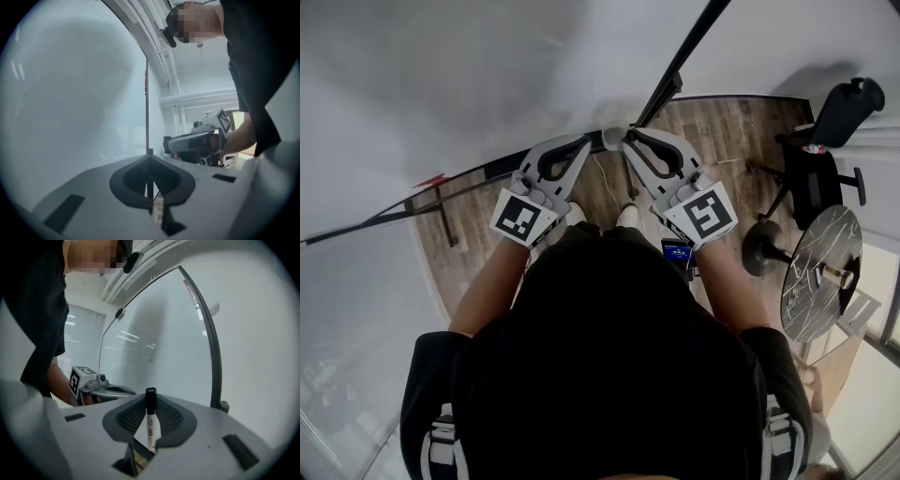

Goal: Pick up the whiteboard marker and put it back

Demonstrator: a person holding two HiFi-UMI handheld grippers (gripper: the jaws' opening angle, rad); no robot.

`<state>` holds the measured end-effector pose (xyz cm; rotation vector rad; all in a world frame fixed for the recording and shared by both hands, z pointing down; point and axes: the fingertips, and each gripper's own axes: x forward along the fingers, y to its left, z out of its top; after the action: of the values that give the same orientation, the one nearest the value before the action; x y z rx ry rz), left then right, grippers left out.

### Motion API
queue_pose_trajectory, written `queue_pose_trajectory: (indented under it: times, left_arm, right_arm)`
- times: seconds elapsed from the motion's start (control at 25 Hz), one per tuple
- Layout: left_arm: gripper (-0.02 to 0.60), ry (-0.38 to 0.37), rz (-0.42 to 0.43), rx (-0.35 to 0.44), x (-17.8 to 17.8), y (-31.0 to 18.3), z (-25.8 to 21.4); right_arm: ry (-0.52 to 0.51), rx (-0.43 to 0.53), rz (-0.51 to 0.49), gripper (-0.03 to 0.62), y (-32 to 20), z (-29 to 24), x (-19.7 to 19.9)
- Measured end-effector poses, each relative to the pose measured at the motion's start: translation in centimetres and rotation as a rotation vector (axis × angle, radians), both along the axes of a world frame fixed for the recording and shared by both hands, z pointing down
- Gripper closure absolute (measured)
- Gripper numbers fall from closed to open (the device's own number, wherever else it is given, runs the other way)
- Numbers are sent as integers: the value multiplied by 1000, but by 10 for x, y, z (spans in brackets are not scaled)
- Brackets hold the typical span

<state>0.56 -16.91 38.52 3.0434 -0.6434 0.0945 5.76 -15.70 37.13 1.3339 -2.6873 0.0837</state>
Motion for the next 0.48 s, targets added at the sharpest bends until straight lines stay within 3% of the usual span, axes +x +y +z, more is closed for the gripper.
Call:
queue_pose_trajectory:
  times: [0.48]
  left_arm:
    - [578,2,18,4,4,2,0]
  right_arm:
    - [-24,1,-4,531,3,1,-1]
